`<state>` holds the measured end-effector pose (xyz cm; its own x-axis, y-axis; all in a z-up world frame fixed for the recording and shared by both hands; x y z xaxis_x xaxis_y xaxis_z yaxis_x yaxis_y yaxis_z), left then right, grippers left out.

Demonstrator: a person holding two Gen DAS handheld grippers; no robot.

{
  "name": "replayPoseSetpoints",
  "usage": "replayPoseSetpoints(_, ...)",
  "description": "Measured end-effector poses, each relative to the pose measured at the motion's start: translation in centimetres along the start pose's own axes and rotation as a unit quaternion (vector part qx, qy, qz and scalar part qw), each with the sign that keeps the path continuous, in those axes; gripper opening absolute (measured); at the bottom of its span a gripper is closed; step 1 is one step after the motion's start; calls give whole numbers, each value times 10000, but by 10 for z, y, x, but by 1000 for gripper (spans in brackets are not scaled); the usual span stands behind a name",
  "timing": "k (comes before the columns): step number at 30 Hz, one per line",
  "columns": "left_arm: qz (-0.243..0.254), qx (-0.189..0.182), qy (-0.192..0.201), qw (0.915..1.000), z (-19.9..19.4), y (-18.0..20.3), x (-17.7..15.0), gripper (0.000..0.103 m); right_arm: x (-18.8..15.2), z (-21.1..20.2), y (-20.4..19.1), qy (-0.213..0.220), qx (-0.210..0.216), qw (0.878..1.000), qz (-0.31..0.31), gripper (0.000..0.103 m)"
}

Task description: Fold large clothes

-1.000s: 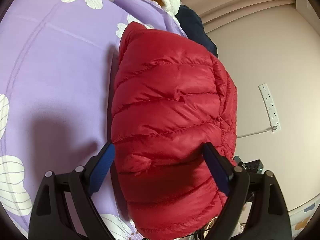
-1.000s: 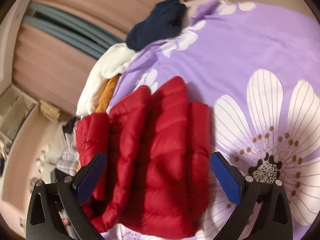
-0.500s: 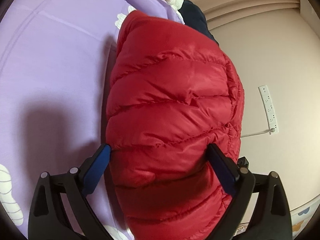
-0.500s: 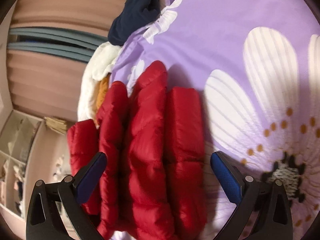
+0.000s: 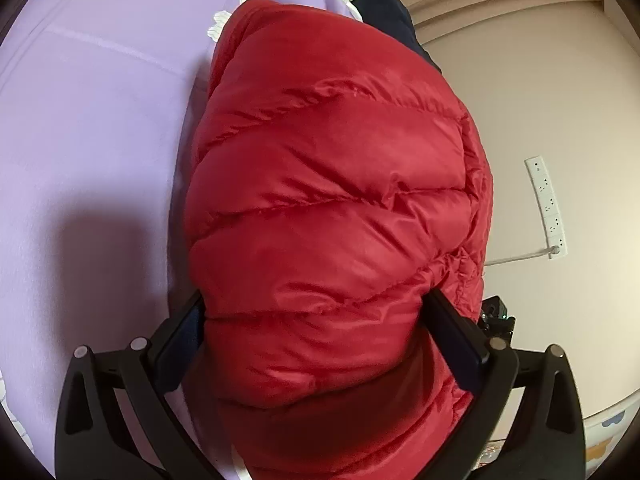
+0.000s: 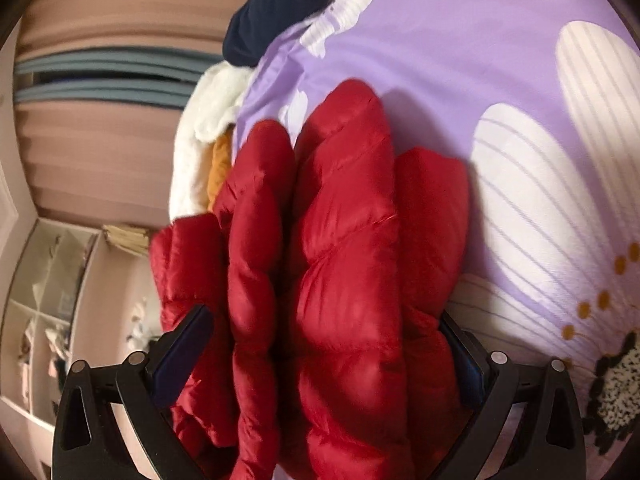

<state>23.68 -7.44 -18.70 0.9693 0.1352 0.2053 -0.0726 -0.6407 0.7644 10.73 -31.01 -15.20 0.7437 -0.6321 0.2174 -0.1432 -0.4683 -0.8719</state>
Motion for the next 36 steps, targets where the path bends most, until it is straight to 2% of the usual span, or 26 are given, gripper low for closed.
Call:
replayPoseSetpoints(3,87,81,-23,9999,2,3,0,103,0,4,-4,-36,65,10000,-30,103)
replayPoseSetpoints(8,222,265,-48,9994,10,11,4,103,0,12,3,-126,-201,9997,-34,103)
replayPoseSetpoints(11,284,317,-8,9991,10,13,4,103,-1,8,7,-50,-163,9999,-11,103)
replayPoseSetpoints(15,355,408,69,9985,7,11,3,102,-4,9,8,50,-331,9993,-158,92)
replayPoseSetpoints(21,926,796,170,9924,6,27,-3,97,-9,5,5,157,-401,9983,-387,69)
replayPoseSetpoints(24,1094,931,223,9894,4,31,-4,95,-11,3,1,239,-508,9967,-579,61)
replayPoseSetpoints(30,1259,1045,297,9861,-6,30,-6,93,-14,-2,-11,448,-467,9946,-807,53)
replayPoseSetpoints(36,1416,1141,381,9826,-11,40,-7,93,-18,-2,-24,554,-328,9931,-976,52)
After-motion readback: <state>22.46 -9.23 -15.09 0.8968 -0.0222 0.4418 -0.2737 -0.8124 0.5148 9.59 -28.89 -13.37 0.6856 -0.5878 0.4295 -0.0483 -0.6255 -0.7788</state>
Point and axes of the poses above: each gripper's, at about its wrist camera, not at the fingertips, and z roughly the way its jaws point, y to its right, x to its top, the point moved 9 cm from there along z, roughly the way its jaws point, and after that the axes turned 3 degrees about -z, right-handed, at the moved point
